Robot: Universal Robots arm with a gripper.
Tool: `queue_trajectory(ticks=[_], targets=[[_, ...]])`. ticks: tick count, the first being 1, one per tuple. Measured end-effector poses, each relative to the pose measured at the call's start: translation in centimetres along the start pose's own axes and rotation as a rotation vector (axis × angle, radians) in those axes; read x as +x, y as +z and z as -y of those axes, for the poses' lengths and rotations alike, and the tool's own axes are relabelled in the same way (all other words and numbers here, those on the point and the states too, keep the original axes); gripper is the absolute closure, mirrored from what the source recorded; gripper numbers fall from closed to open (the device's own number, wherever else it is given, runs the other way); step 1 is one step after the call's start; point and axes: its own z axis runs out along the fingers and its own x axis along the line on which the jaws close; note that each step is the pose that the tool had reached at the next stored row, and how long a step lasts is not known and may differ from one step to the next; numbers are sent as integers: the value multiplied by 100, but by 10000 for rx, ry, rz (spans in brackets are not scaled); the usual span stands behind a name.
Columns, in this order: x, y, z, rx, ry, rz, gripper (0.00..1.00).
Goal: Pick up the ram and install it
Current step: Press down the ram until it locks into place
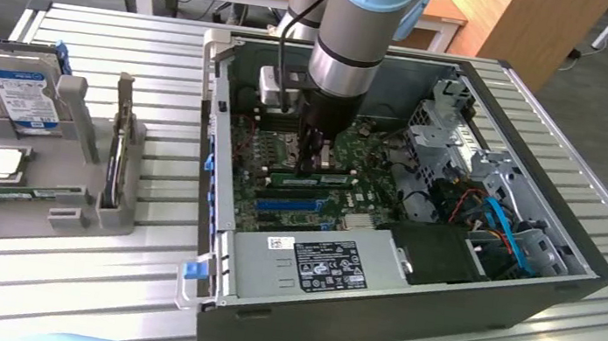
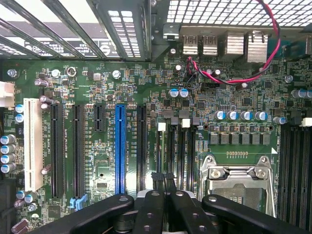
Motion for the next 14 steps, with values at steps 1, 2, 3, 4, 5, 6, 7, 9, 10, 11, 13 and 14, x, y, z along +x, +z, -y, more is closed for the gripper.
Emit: queue_trajectory(ticks=[1,2,3,4,5,6,7,9,10,11,13,14], targets=[[0,0,0,1,0,1,90],[-1,-1,0,1,0,3,90],[-1,-4,0,3,0,6,90],[-2,-9,1,9,0,12,90],[-2,-16,2,12,-1,14,90],[-1,-30,0,4,-1,5,90],[-1,-43,0,1,0,2,90],[-1,-71,-1,1,0,1,90],[-1,-87,-1,1,-1,2,90],[-2,-105,-2,1,0,2,90],[-2,-141,-3,1,0,1,90],[-2,-162,-3,1,0,2,90]])
